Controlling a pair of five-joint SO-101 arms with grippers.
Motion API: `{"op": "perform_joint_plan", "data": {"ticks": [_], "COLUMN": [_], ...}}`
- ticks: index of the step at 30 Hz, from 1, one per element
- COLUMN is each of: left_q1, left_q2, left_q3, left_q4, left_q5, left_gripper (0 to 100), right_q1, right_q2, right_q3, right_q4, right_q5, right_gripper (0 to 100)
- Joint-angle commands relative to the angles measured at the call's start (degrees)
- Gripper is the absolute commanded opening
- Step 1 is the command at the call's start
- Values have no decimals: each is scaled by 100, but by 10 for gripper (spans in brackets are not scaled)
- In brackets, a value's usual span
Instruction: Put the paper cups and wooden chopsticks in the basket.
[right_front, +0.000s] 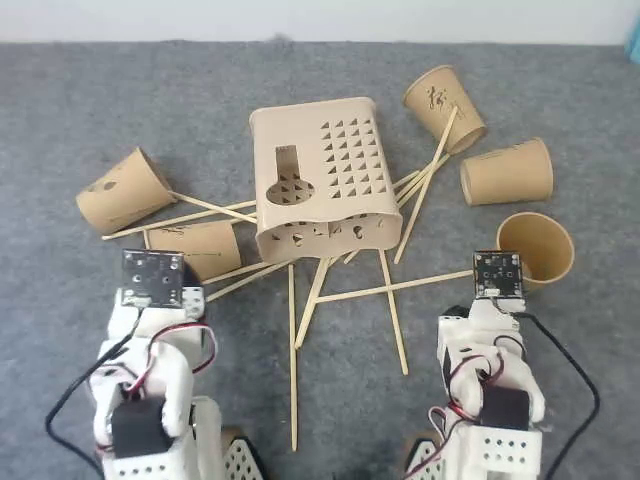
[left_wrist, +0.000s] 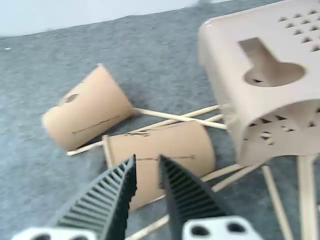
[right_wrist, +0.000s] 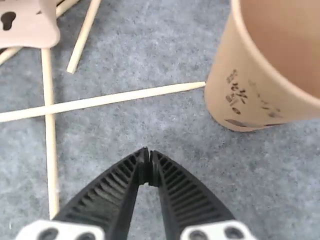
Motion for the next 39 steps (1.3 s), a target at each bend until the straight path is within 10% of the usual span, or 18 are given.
{"op": "perform_joint_plan", "data": {"ticks": [1,13,39], "left_q1": [360,1108,1521], "left_q2": [598,3631,3745], "left_q3": [-321,-1077,514], "left_q4": [-9,-1451,-4264], "left_q5": [536,765,888], "left_gripper": [170,181,228], "right_q1": [22,22,356], "right_q2": [-84,-84,-84], "right_q3": [9,18,26], "right_q4": [4,4,4], "right_q5": [105,114,114], "right_gripper": [9,9,9]}}
